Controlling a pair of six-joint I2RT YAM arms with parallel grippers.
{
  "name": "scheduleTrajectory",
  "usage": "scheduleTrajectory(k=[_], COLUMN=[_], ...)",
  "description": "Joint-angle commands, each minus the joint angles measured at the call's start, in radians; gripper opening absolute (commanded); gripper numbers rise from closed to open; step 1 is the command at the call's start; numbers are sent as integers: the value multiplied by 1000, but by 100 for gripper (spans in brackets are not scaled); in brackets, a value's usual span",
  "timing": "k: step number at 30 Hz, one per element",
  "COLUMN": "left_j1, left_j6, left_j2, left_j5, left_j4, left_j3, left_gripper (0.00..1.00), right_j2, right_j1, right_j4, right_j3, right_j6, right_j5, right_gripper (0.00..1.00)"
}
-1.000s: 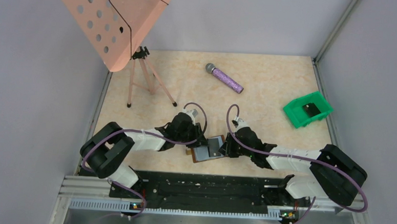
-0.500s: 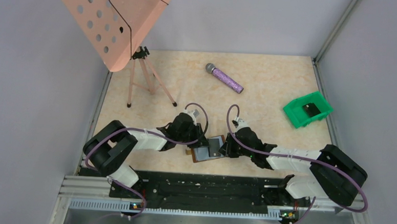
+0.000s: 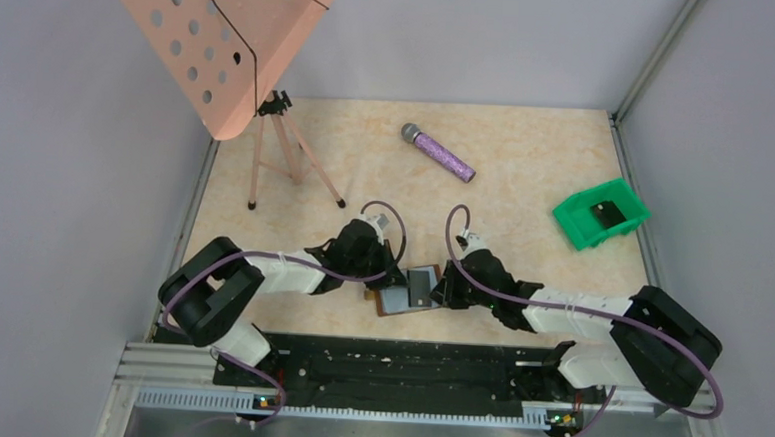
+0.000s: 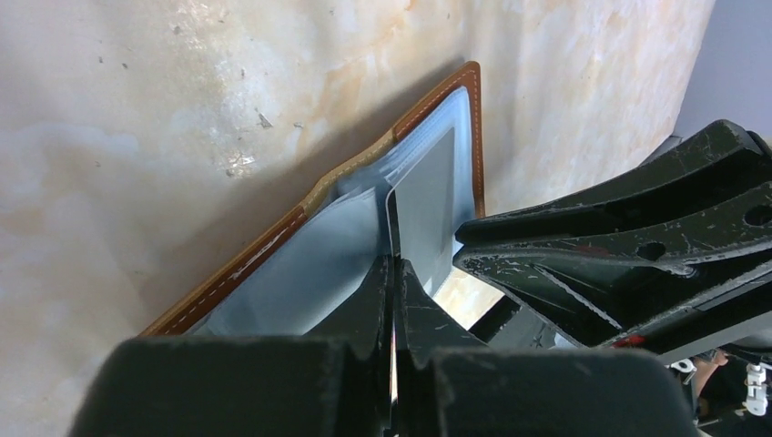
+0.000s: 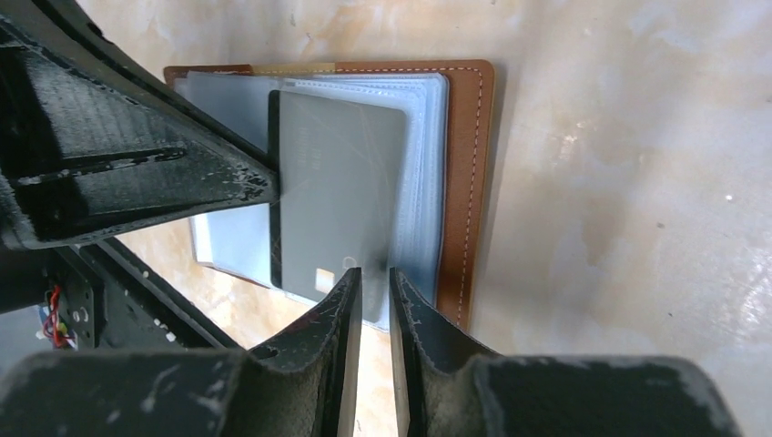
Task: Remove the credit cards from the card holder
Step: Remove the credit card from the card holder.
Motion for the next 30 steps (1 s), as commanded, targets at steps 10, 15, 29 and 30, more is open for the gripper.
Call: scheduleTrajectory(k=[10,15,29,30], left_j1=[0,15,88,88], left_j6=[79,76,102,109], left_j2=[-85,-111,-263,-273], left_j5=[-84,-66,-78,-78], left_j4=[-226,-219,-267,-268], left_j3=[71,48,-7,-7], left_gripper=[0,0,0,0], right_j2=[-79,-68,-71,-85], right_j1=[-30,-32,-41,-41], right_j4=[-105,-113,-131,-140], right_j3=[-14,1,48,58], right_j6=[8,8,-22,-31], right_j5=[77,81,12,4], right_gripper=[16,15,15,17])
